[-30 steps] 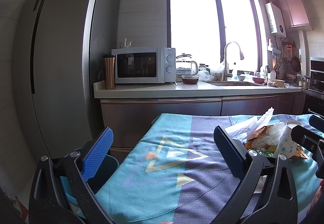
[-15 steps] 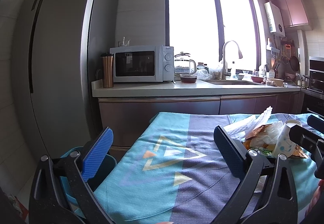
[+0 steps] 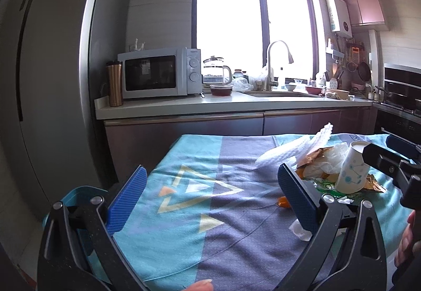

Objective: Collect trash
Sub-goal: 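Grasp the white tissue with the left tool while the right tool grasps the paper cup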

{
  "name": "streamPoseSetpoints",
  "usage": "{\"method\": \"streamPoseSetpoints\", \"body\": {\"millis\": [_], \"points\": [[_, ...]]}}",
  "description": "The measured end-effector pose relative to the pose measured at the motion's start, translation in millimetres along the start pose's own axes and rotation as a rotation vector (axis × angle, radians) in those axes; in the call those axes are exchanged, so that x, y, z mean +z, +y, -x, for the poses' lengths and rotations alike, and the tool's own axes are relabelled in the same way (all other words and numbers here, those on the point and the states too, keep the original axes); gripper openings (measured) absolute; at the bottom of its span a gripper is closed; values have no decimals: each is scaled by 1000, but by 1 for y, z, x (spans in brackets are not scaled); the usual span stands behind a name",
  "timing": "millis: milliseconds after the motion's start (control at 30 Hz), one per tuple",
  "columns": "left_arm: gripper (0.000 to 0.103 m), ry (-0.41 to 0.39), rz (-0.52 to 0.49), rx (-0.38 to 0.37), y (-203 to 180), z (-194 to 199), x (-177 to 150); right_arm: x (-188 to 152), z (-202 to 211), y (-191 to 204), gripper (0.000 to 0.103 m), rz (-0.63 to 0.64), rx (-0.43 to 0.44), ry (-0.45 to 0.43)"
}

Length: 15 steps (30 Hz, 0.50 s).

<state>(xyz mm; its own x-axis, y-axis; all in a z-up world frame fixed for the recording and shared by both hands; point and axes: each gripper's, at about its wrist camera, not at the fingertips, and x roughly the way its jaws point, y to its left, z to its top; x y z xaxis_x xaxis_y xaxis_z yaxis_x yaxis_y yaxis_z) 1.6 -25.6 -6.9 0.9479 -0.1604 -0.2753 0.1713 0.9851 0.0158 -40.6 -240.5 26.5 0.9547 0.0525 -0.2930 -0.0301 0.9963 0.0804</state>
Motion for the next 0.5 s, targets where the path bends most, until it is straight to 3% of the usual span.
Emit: {"method": "streamPoseSetpoints", "body": {"millis": [233, 500], "points": [[98, 170, 0, -215, -23, -30, -15, 1, -13, -42, 97, -64, -70, 59], [98, 311, -50, -445, -66, -54, -36, -7, -39, -64, 97, -92, -49, 150]]}}
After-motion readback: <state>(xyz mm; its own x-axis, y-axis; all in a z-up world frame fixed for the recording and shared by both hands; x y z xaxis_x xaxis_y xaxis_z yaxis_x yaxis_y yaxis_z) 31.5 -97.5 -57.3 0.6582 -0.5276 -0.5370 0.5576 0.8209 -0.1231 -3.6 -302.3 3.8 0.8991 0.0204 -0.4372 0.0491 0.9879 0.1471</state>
